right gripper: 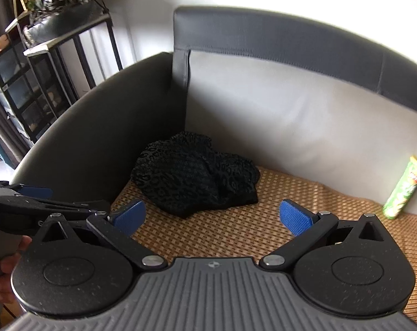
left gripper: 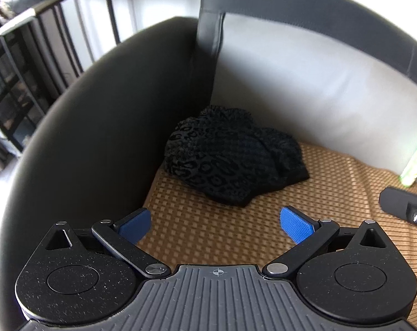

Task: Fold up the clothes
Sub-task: 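Grasp the leopard-print garment with both grippers at two edges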

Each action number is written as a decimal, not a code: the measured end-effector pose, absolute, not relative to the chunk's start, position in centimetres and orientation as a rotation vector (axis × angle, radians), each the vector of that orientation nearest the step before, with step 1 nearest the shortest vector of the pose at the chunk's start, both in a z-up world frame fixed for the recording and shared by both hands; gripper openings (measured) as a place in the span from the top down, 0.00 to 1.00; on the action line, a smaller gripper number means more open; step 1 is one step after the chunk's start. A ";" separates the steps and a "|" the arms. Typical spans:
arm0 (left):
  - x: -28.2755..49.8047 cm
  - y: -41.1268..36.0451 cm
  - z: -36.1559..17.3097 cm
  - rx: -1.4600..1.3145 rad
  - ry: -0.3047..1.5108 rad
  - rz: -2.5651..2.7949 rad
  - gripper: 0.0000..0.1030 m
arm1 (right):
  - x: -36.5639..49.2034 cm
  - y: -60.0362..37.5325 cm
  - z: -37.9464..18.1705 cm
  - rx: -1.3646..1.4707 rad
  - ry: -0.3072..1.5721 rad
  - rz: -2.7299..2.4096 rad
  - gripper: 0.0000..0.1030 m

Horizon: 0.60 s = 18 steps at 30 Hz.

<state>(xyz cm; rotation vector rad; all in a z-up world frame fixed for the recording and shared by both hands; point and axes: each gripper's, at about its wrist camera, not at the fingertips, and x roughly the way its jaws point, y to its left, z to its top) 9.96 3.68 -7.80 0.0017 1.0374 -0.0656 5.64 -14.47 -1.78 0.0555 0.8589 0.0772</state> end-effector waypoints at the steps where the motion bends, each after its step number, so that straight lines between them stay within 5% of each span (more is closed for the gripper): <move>1: 11.0 3.9 -9.2 0.006 1.036 -0.072 0.00 | 6.8 -14.5 -2.8 0.065 0.863 0.074 0.00; 11: 19.5 3.4 -23.4 0.102 1.013 -0.130 0.03 | 19.2 -15.4 -18.1 0.042 0.915 0.064 0.00; 18: 22.7 3.0 -28.3 0.029 1.066 -0.152 0.06 | 23.1 -16.3 -25.7 0.035 0.964 0.105 0.04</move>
